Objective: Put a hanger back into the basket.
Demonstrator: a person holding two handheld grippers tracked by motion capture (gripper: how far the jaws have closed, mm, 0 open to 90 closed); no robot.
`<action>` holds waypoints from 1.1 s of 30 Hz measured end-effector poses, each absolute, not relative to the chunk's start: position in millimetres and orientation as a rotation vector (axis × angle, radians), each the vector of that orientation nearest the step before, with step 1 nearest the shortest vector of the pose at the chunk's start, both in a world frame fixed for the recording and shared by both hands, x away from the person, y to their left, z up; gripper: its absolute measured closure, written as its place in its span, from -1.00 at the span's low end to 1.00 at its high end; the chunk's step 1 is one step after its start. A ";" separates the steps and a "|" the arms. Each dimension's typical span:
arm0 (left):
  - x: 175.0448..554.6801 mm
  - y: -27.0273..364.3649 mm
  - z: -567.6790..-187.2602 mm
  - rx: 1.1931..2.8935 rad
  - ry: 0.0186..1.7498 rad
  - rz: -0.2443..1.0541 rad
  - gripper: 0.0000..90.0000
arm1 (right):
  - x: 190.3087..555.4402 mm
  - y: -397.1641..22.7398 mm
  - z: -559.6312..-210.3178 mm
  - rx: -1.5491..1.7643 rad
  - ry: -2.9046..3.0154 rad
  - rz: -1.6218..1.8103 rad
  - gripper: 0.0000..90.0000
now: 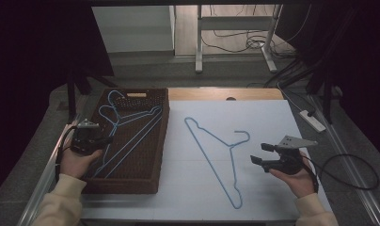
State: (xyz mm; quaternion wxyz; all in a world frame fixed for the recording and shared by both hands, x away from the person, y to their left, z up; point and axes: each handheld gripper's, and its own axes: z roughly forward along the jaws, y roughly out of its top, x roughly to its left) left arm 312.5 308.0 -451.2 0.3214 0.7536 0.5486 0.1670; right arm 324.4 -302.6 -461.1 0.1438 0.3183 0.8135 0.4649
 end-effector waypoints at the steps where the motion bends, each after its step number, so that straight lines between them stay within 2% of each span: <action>1: 311.9 308.0 -450.0 1.968 1.449 0.482 0.38 | 324.4 -302.7 -461.2 0.917 2.346 1.340 -0.33; 4: 310.1 308.1 -445.4 1.951 1.446 0.535 0.07 | 324.4 -302.9 -461.3 0.917 2.345 1.341 -0.33; 5: 308.6 307.3 -442.7 1.940 1.436 0.557 0.07 | 324.4 -303.0 -461.4 0.918 2.344 1.345 -0.34; 8: 303.8 304.3 -435.3 1.924 1.384 0.572 -0.18 | 324.3 -302.9 -461.7 0.919 2.345 1.342 -0.34; 12: 296.3 296.5 -424.7 1.902 1.297 0.570 -0.31 | 324.4 -302.4 -462.1 0.919 2.350 1.334 -0.34; 20: 276.7 264.9 -409.3 1.874 1.093 0.487 -0.38 | 323.8 -302.2 -462.3 0.916 2.352 1.335 -0.34; 33: 260.5 223.2 -414.6 1.883 1.008 0.393 -0.40 | 323.0 -303.1 -461.9 0.926 2.344 1.324 -0.34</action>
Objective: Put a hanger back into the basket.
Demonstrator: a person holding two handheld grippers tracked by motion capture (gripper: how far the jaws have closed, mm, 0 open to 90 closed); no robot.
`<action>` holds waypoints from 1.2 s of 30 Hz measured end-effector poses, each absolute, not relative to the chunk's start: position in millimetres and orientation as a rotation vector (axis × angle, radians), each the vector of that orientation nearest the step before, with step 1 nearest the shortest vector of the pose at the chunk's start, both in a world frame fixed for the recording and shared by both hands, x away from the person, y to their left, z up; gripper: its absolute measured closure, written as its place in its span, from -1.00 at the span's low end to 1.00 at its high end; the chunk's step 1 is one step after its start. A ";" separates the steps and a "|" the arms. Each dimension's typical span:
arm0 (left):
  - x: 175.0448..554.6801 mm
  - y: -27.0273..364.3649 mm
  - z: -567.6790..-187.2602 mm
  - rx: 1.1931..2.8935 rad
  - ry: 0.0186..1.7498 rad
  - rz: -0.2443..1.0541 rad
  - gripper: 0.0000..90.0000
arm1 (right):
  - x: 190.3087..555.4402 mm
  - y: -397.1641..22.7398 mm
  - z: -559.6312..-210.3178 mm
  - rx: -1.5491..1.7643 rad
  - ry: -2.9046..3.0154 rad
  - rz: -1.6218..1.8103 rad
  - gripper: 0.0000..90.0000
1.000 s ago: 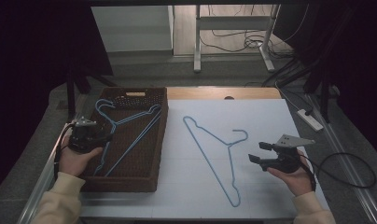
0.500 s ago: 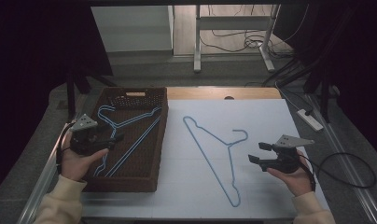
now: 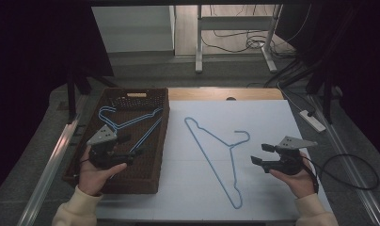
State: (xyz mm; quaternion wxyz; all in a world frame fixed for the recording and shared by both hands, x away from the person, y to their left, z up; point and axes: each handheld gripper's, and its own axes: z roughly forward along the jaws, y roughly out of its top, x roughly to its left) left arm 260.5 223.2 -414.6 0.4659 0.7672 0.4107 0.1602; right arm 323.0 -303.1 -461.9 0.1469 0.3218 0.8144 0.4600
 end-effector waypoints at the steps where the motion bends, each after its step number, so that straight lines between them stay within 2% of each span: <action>1: 259.6 220.3 -415.5 1.888 1.000 0.391 -0.40 | 322.6 -303.0 -461.6 0.928 2.342 1.318 -0.34; 28: 248.9 200.7 -423.2 1.910 0.956 0.399 -0.41 | 329.1 -294.3 -466.1 0.950 2.390 1.275 -0.40; 36: 251.0 202.0 -428.3 1.913 0.965 0.395 -0.41 | 346.3 -285.7 -466.0 1.012 2.401 1.238 -0.37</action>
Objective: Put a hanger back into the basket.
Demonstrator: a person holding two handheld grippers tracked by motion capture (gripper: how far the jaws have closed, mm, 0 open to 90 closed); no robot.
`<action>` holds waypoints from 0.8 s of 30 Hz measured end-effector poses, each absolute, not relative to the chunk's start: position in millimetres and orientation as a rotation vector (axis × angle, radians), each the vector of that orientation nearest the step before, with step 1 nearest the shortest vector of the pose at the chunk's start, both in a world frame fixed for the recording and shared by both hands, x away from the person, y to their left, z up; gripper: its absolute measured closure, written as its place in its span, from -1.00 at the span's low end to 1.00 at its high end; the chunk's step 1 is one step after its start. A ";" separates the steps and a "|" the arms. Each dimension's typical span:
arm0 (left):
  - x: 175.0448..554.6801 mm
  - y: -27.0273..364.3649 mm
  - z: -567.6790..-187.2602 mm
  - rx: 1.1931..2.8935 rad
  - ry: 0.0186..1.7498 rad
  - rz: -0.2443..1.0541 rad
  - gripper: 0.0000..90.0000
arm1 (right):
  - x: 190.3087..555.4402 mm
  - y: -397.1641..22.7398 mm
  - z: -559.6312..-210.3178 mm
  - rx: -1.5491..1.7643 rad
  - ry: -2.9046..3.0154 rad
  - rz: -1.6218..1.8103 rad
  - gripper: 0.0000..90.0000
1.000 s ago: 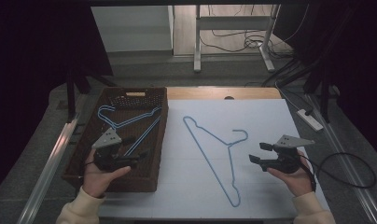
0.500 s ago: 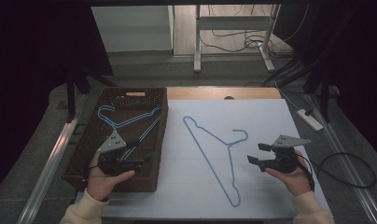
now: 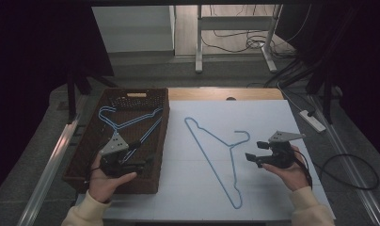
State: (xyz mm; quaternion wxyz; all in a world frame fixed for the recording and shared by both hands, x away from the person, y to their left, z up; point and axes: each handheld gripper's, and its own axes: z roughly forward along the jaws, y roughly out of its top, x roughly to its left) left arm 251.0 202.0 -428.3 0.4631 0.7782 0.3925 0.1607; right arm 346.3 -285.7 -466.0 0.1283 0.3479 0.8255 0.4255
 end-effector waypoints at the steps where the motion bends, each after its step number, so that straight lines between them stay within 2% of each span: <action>1: 251.2 202.0 -428.9 1.913 0.966 0.393 -0.41 | 350.3 -284.6 -465.6 1.023 2.400 1.222 -0.34; 4: 252.1 201.7 -430.4 1.916 0.965 0.390 -0.41 | 360.5 -282.2 -466.2 1.029 2.404 1.192 -0.26; 5: 252.6 201.4 -431.5 1.921 0.964 0.386 -0.41 | 371.4 -279.7 -467.1 1.030 2.418 1.162 -0.14; 6: 252.6 201.4 -431.5 1.921 0.964 0.386 -0.41 | 371.4 -279.7 -467.1 1.030 2.418 1.162 -0.14; 7: 253.0 201.4 -432.3 1.921 0.964 0.384 -0.41 | 376.6 -278.2 -467.6 1.038 2.419 1.149 -0.04; 8: 253.2 201.6 -432.7 1.923 0.964 0.383 -0.41 | 384.2 -276.2 -468.6 1.036 2.434 1.129 0.22; 10: 253.4 201.8 -433.1 1.922 0.964 0.382 -0.41 | 392.8 -273.4 -470.3 1.041 2.454 1.109 0.38; 11: 253.4 201.9 -433.4 1.923 0.964 0.379 -0.41 | 401.8 -270.7 -472.3 1.042 2.485 1.102 0.58; 13: 253.5 202.1 -433.7 1.925 0.962 0.379 -0.41 | 408.4 -267.5 -473.6 1.038 2.494 1.069 0.78; 14: 253.5 202.3 -433.9 1.926 0.961 0.377 -0.41 | 408.4 -267.5 -473.6 1.038 2.494 1.069 0.78; 16: 253.6 202.4 -434.1 1.927 0.962 0.376 -0.41 | 415.6 -264.3 -474.1 1.037 2.521 1.039 0.97; 24: 252.9 202.0 -432.9 1.926 0.951 0.380 -0.41 | 447.8 -252.3 -480.8 1.015 2.570 0.839 1.00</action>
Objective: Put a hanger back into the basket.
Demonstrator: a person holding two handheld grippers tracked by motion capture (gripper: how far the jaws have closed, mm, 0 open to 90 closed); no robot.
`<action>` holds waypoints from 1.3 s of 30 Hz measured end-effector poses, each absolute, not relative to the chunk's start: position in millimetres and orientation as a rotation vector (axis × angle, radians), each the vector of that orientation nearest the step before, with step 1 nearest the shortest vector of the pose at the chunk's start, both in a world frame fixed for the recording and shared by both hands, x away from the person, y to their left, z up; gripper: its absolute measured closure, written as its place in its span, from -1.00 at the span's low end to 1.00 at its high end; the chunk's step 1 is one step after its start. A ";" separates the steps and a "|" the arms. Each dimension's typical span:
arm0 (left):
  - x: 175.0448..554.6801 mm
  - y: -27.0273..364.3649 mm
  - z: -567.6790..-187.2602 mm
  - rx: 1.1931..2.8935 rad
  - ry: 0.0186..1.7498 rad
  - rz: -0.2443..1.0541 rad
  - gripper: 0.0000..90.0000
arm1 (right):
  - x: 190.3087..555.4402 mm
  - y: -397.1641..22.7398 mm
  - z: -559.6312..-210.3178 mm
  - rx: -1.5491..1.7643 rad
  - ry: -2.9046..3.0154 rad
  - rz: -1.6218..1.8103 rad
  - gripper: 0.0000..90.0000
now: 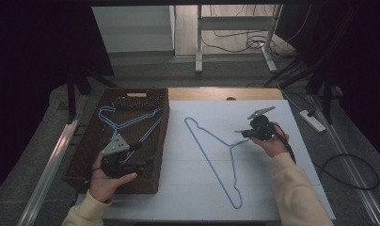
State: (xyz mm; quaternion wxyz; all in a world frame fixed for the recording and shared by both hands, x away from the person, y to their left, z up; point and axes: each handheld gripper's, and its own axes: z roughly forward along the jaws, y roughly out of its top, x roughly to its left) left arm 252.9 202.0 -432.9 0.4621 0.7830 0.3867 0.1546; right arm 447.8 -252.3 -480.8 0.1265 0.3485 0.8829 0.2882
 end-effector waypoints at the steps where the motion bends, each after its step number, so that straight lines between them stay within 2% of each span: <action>1: 252.7 201.9 -432.8 1.925 0.949 0.380 -0.41 | 447.8 -252.3 -480.8 1.015 2.570 0.839 1.00; 11: 253.2 200.8 -433.9 1.930 0.945 0.376 -0.41 | 463.1 -251.2 -498.9 1.001 2.610 0.649 1.00; 21: 252.6 199.7 -433.2 1.931 0.944 0.380 -0.41 | 463.4 -254.6 -500.0 1.015 2.629 0.623 1.00; 39: 251.8 199.0 -432.2 1.933 0.939 0.382 -0.41 | 421.3 -263.8 -493.0 0.993 2.751 0.473 1.00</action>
